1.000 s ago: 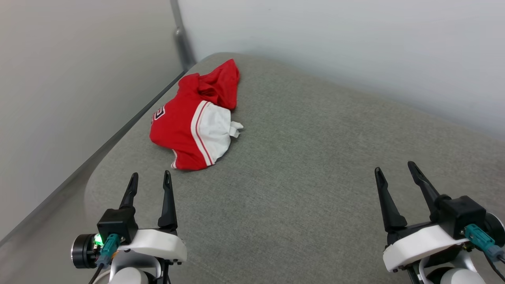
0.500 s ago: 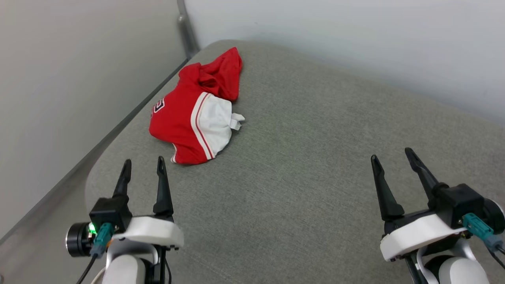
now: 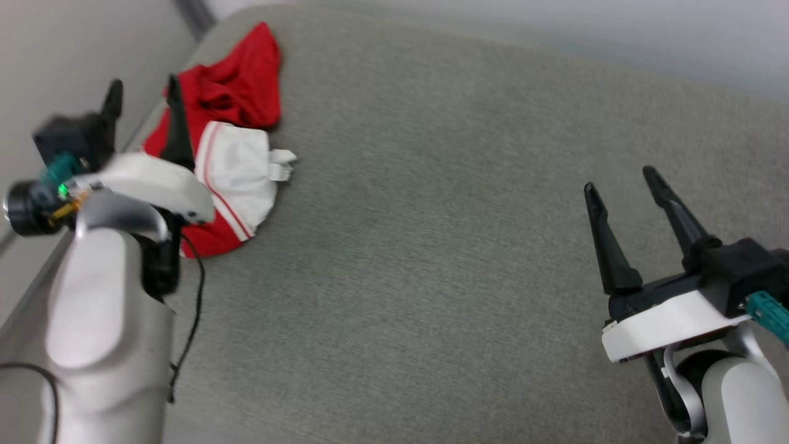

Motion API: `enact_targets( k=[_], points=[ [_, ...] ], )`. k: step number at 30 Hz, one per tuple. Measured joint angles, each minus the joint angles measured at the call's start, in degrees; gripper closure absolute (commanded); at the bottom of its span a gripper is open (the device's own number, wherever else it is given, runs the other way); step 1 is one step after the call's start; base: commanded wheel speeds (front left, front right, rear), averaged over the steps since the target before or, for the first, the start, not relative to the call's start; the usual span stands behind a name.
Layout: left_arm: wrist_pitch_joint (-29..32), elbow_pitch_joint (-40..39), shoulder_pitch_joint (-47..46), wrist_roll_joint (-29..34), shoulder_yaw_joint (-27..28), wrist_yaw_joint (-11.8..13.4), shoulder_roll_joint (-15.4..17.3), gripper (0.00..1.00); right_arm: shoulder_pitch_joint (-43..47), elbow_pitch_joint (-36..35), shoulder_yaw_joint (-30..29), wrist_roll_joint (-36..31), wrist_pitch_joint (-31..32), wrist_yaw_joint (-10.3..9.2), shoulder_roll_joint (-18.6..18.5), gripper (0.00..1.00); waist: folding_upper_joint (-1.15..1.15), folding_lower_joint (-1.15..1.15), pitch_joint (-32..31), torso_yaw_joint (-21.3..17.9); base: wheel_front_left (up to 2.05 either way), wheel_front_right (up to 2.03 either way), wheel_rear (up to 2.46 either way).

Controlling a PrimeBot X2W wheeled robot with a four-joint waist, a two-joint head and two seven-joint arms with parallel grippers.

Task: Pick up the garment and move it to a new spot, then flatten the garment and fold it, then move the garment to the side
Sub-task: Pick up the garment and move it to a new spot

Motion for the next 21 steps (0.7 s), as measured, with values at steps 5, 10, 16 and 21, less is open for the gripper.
enact_targets(
  k=[5, 10, 16, 21],
  points=[
    [12.9, 5.0, -7.1, -1.4, 1.5, -1.3, 5.5, 0.00, -1.9, -0.5, 0.0, 0.8, -0.8, -0.01, -0.6, 0.00, 0.00, 0.00, 4.7, -3.8, 0.00, 0.00, 0.00],
    [26.8, 11.6, -10.3, -2.9, 2.9, -1.5, 10.7, 0.00, -4.4, -0.3, 0.3, 1.8, -2.2, -0.01, -1.0, 0.00, 0.00, 0.00, 9.4, -7.3, 0.00, 0.00, 0.00],
    [39.4, 19.0, -11.2, -5.7, 4.9, -1.7, 14.3, 0.00, -6.8, 0.9, 0.9, 2.4, -3.8, -0.01, -1.2, 0.00, 0.00, 0.00, 14.1, -10.8, 0.00, 0.00, 0.00],
    [45.0, 21.3, -11.2, -8.4, 6.9, -0.9, 15.6, 0.00, -7.7, 1.9, 1.2, 2.8, -4.6, -0.01, -1.4, 0.00, 0.00, 0.00, 16.6, -12.6, 0.00, 0.00, 0.00]
  ],
)
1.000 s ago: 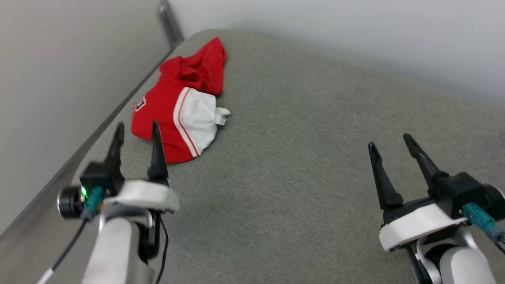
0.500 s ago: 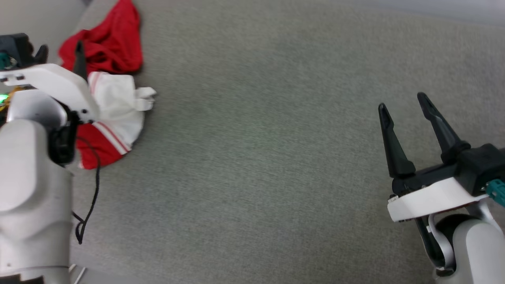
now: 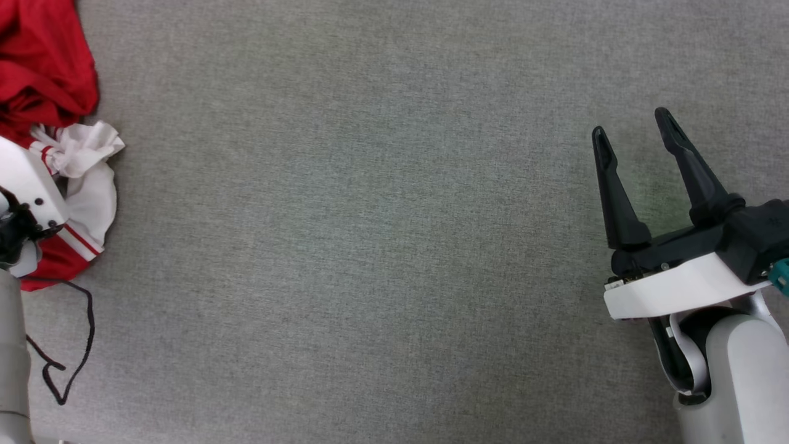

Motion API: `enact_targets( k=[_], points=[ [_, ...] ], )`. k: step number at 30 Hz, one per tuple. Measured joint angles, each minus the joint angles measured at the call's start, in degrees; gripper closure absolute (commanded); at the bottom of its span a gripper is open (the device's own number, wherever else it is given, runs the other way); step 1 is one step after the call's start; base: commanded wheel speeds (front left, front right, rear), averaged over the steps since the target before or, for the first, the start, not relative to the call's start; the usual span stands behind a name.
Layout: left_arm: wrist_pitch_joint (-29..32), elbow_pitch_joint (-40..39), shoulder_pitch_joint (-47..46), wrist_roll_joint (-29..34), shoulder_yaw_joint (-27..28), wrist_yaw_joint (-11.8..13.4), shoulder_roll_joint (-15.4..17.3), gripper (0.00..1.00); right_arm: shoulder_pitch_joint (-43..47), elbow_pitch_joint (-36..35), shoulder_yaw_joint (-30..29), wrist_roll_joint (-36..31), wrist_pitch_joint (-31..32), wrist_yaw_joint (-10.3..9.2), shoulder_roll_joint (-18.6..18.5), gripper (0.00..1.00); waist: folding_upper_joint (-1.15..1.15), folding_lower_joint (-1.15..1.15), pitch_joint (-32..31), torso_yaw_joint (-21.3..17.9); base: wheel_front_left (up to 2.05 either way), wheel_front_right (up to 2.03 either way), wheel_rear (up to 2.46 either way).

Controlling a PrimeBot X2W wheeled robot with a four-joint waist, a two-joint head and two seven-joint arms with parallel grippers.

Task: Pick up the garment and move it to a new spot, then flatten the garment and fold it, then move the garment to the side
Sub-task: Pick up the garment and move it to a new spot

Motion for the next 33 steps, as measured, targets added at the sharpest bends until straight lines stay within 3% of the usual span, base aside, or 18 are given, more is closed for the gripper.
enact_targets(
  k=[6, 7, 8, 14, 24, 33],
  points=[
    [1.1, -0.2, 0.4, 1.1, -1.3, 0.6, 0.9, 0.00, -0.7, 0.8, -0.1, 0.3, -0.3, 0.00, -0.4, 0.00, 0.00, 0.00, 0.4, -0.4, 0.00, 0.00, 0.00],
    [0.4, -0.4, 0.6, 1.1, -1.4, 0.9, 0.8, 0.64, -0.7, 0.9, -0.1, 0.3, -0.3, 0.00, -0.5, 0.00, 0.00, 0.00, 0.2, -0.3, 0.00, 0.00, 0.00],
    [-0.4, -0.4, 1.0, 1.2, -1.5, 1.0, 0.6, 1.00, -0.7, 1.1, -0.1, 0.3, -0.3, 0.00, -0.6, 0.00, 0.00, 0.00, -0.1, -0.2, 0.00, 0.00, 0.00],
    [-10.2, -1.2, 2.6, 3.7, -2.9, 2.6, -0.2, 1.00, -0.3, 1.5, 0.0, 0.2, -0.4, 0.00, -0.3, 0.00, 0.00, 0.00, -2.9, 0.6, 0.00, 0.00, 0.00],
    [-31.4, -4.7, -0.4, 5.1, -3.5, 2.0, -0.3, 1.00, 3.5, 2.7, -0.5, 0.3, -0.3, 0.00, 1.5, 0.00, 0.00, 0.00, -11.1, 1.3, 0.00, 0.00, 0.00],
    [-42.1, -8.1, -0.6, 6.1, -6.2, 1.0, -3.1, 1.00, 7.9, 3.3, -2.4, 0.4, 0.0, 0.01, 3.3, 0.00, 0.00, -0.01, -19.0, -0.5, 0.00, 0.00, 0.00]
  ],
)
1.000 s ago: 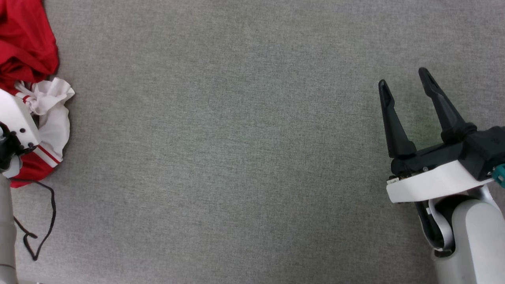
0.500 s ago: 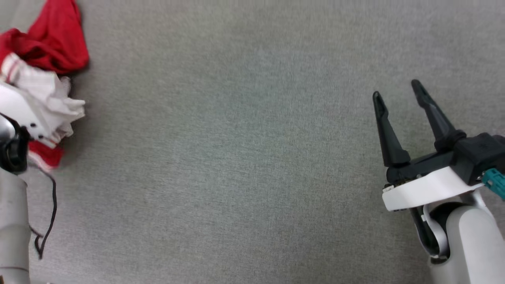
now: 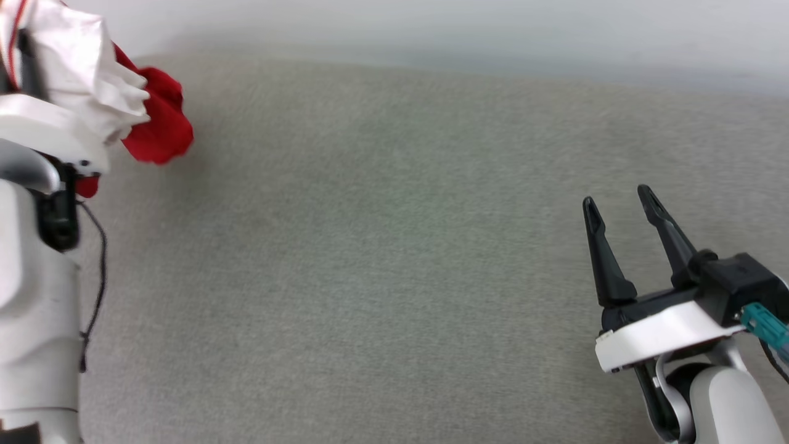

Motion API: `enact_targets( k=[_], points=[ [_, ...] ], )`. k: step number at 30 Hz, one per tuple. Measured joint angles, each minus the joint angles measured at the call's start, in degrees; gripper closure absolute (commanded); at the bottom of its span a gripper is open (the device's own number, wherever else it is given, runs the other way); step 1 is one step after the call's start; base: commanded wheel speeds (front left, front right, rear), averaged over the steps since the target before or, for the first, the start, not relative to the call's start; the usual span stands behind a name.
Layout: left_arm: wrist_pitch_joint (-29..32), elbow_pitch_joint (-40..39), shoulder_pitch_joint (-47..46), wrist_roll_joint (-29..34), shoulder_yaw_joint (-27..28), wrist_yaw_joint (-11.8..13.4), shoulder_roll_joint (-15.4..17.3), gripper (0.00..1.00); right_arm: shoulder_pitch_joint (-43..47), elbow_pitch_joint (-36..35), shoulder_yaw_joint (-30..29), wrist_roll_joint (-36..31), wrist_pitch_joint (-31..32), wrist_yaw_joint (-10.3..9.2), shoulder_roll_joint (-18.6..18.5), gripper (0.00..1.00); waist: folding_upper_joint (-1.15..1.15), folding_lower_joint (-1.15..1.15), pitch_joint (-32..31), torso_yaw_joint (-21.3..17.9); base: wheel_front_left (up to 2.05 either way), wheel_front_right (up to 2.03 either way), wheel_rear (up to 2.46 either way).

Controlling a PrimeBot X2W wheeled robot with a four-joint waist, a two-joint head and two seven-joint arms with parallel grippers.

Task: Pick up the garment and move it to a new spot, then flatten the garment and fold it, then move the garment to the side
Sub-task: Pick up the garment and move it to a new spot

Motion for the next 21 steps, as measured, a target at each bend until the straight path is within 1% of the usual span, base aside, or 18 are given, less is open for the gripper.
enact_targets(
  k=[4, 9, 16, 19, 21],
  points=[
    [-2.1, -2.4, 1.9, -0.1, -1.3, 0.0, -2.7, 1.00, 1.6, -0.2, -0.5, 0.0, 0.1, -0.01, 0.3, 0.00, 0.00, 0.00, -2.2, -2.2, 0.00, 0.00, 0.00],
    [-2.5, -6.5, 5.0, 0.0, -4.5, -0.1, -6.9, 1.00, 3.3, -0.5, -1.0, 0.0, 0.6, 0.00, 0.5, 0.00, 0.00, 0.00, -4.4, -5.5, 0.00, 0.00, 0.00],
    [-1.2, -14.2, 10.1, -0.8, -9.9, -1.7, -13.1, 1.00, 4.6, -1.0, -1.5, 1.0, 1.2, -0.01, 0.5, 0.00, 0.00, 0.00, -6.1, -11.1, 0.00, 0.00, 0.00],
    [-0.4, -16.9, 12.3, -0.7, -13.5, -3.1, -15.5, 1.00, 5.0, -1.4, -1.8, 1.1, 1.5, -0.01, 0.5, 0.00, 0.00, 0.00, -6.2, -13.4, 0.00, 0.00, 0.00],
    [0.0, -18.2, 13.9, -0.4, -16.4, -3.6, -16.7, 1.00, 5.4, -1.5, -2.2, 1.3, 1.5, -0.01, 0.5, 0.00, 0.00, 0.00, -6.1, -14.9, 0.00, 0.00, 0.00]
  ],
)
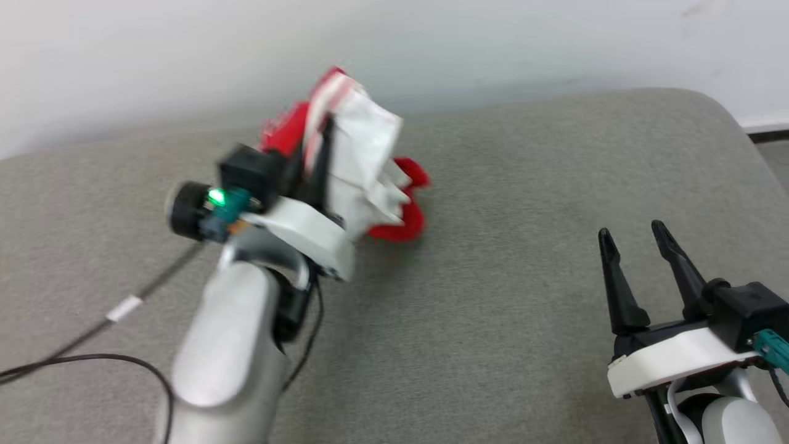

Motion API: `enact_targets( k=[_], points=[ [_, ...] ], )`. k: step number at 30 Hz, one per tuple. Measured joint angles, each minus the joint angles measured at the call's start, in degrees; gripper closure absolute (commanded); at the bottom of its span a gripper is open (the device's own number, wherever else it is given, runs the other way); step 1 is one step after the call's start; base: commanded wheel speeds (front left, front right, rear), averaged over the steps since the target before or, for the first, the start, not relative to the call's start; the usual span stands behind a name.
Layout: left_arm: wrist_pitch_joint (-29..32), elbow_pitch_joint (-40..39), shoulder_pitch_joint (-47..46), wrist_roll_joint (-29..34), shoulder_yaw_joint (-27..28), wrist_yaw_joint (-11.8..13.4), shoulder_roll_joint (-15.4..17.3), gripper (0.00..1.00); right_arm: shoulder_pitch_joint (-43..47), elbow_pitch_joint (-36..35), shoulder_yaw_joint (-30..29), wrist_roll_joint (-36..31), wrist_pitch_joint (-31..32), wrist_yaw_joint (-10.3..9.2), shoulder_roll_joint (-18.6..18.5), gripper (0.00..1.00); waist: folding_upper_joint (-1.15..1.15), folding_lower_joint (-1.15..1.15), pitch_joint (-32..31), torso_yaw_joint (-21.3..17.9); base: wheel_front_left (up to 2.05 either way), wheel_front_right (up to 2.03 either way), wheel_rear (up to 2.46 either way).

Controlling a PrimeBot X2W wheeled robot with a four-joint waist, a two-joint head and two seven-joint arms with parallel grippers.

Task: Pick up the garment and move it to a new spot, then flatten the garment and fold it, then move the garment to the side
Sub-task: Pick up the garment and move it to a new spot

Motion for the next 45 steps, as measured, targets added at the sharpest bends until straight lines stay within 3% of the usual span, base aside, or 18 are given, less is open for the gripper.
enact_targets(
  k=[5, 13, 15, 16, 23, 28, 33, 41, 45],
  points=[
    [1.8, -0.2, 5.4, 0.1, -9.5, -1.5, -2.2, 1.00, 0.4, -0.5, -0.7, 0.3, 0.0, 0.00, 0.0, 0.00, 0.00, 0.00, 1.4, -2.2, 0.00, 0.00, 0.00],
    [4.2, 5.4, 13.2, -1.6, -21.6, -2.7, -2.7, 1.00, 0.3, -0.5, -0.7, 0.9, -0.3, 0.00, 0.0, 0.00, 0.00, 0.00, 3.7, -2.3, 0.00, 0.00, 0.00],
    [4.4, 6.5, 14.4, -2.1, -24.0, -3.0, -2.6, 0.28, 0.1, -0.3, -0.4, 0.7, -0.4, 0.00, 0.0, 0.00, 0.00, 0.00, 3.9, -1.8, 0.00, 0.00, 0.00],
    [4.4, 7.0, 14.8, -2.4, -24.9, -3.0, -2.6, 0.00, 0.1, -0.2, -0.2, 0.6, -0.5, 0.00, 0.0, 0.00, 0.00, 0.00, 4.0, -1.6, 0.00, 0.00, 0.00],
    [-1.9, 4.8, 14.4, -4.9, -27.5, -1.5, -2.7, 0.00, 0.0, 0.7, -0.3, 0.2, -0.6, 0.00, 0.0, 0.00, 0.00, 0.00, 2.3, 0.5, 0.00, 0.00, 0.00],
    [-6.9, 1.3, 14.0, -6.9, -26.5, 2.3, -2.8, 0.00, 1.3, 0.7, -0.8, -0.1, 0.0, 0.00, 0.0, 0.00, 0.00, 0.00, 0.0, 2.2, 0.00, 0.00, 0.00],
    [-9.3, -0.3, 14.3, -8.3, -21.3, 6.8, -2.3, 0.00, 2.5, 0.4, -1.4, -0.5, 0.8, 0.01, 0.0, 0.00, 0.00, 0.01, -2.0, 4.0, 0.00, 0.00, 0.00],
    [-10.5, -2.6, 19.9, -9.9, -12.3, 12.8, 3.6, 0.00, 4.5, -0.1, -1.8, -0.8, 1.9, 0.00, 0.0, 0.00, 0.00, 0.00, -4.9, 5.7, 0.00, 0.00, 0.00],
    [-10.7, -4.3, 23.7, -10.3, -9.2, 14.7, 6.7, 0.00, 5.8, -0.4, -2.3, -0.8, 2.4, 0.00, 0.0, 0.00, 0.00, 0.00, -5.9, 5.7, 0.00, 0.00, 0.00]
  ],
)
